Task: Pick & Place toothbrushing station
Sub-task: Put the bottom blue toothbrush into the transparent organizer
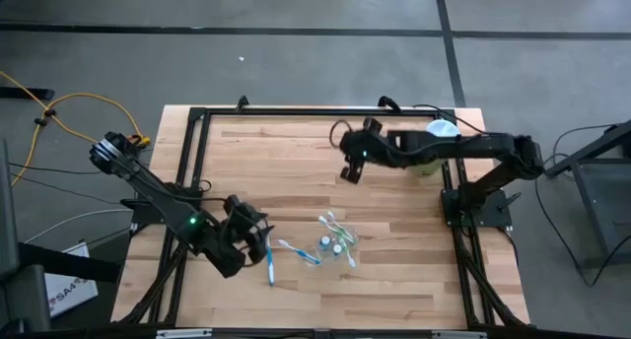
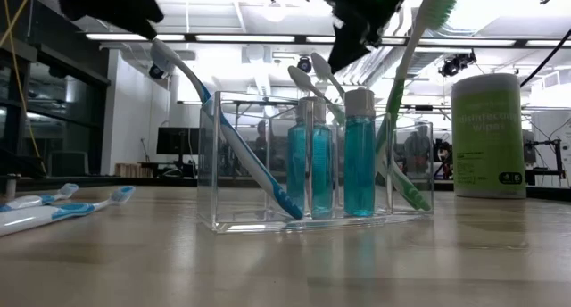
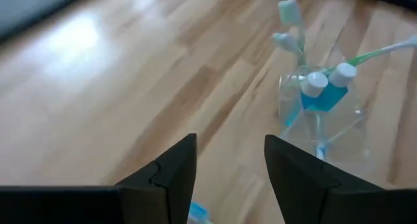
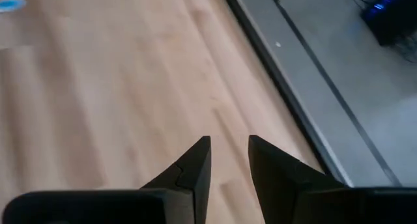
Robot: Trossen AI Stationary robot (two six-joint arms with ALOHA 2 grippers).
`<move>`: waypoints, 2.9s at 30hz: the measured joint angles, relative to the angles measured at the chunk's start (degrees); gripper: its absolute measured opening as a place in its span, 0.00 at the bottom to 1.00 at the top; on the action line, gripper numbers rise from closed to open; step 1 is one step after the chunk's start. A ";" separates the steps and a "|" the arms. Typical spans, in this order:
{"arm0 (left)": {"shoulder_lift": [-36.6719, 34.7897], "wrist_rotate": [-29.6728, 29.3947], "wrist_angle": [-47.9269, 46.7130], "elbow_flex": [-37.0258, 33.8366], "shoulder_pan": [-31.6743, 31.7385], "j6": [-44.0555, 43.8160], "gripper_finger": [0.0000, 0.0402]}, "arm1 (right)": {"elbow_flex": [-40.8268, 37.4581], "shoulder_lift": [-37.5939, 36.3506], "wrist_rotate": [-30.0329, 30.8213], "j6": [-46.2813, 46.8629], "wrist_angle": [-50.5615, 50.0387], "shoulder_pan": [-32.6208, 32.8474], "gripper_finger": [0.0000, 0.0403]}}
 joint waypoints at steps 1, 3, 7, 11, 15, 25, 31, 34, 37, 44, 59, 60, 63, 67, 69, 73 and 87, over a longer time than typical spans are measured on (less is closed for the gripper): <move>-0.51 1.07 -0.78 0.00 0.30 -2.56 0.43 | 0.00 0.00 0.01 -0.50 0.01 -1.15 0.23; -1.47 3.57 -2.49 0.00 0.83 -7.70 0.43 | 0.00 0.00 -0.22 -1.38 0.01 -3.16 0.23; -2.15 10.96 -4.71 0.02 3.34 -17.52 0.43 | 0.00 0.00 -1.86 -3.82 0.09 -6.53 0.23; -0.65 20.42 -7.34 0.02 6.58 -24.69 0.43 | 0.00 0.00 -6.31 -5.63 0.16 -9.09 0.23; 1.23 27.34 -8.61 0.00 9.70 -27.81 0.43 | 0.00 0.00 -7.91 -7.76 0.16 -10.76 0.23; 7.73 38.45 -5.58 0.00 12.49 -30.98 0.43 | 0.00 0.00 -7.80 -10.32 0.69 -16.89 0.23; 12.23 40.43 4.37 0.00 11.70 -31.18 0.43 | 0.00 0.00 -10.87 -10.31 0.67 -20.31 0.23; 14.17 41.13 6.41 0.16 11.14 -34.00 0.43 | 0.00 0.00 -13.12 -10.30 0.65 -21.51 0.23; 15.93 41.85 5.94 0.01 10.26 -37.60 0.43 | 0.00 0.00 -13.60 -10.30 0.67 -22.30 0.23; 16.93 41.43 5.58 -0.04 8.74 -42.43 0.43 | 0.00 0.00 -13.77 -10.42 0.67 -23.49 0.23; 17.14 39.51 5.93 -0.04 8.59 -42.65 0.43 | 0.00 0.01 -13.55 -11.43 0.53 -23.47 0.23; 17.15 39.49 5.93 -0.04 8.57 -42.87 0.43 | 0.00 0.01 -13.55 -11.43 0.46 -23.47 0.23; 17.14 39.47 5.93 -0.04 8.58 -44.18 0.43 | 0.00 0.02 -13.53 -11.44 0.45 -23.49 0.23; 17.13 38.43 5.91 -0.04 8.58 -45.42 0.43 | 0.00 0.02 -13.53 -11.45 0.47 -23.47 0.23; 17.15 38.00 5.88 -0.04 8.58 -45.57 0.43 | 0.00 0.02 -13.53 -11.47 0.45 -23.47 0.23; 18.43 38.15 5.87 0.07 8.58 -46.98 0.43 | 0.00 0.02 -13.53 -11.67 0.16 -23.49 0.23; 25.38 41.17 7.76 0.22 8.67 -51.48 0.43 | 0.00 0.02 -13.77 -11.80 0.01 -23.48 0.23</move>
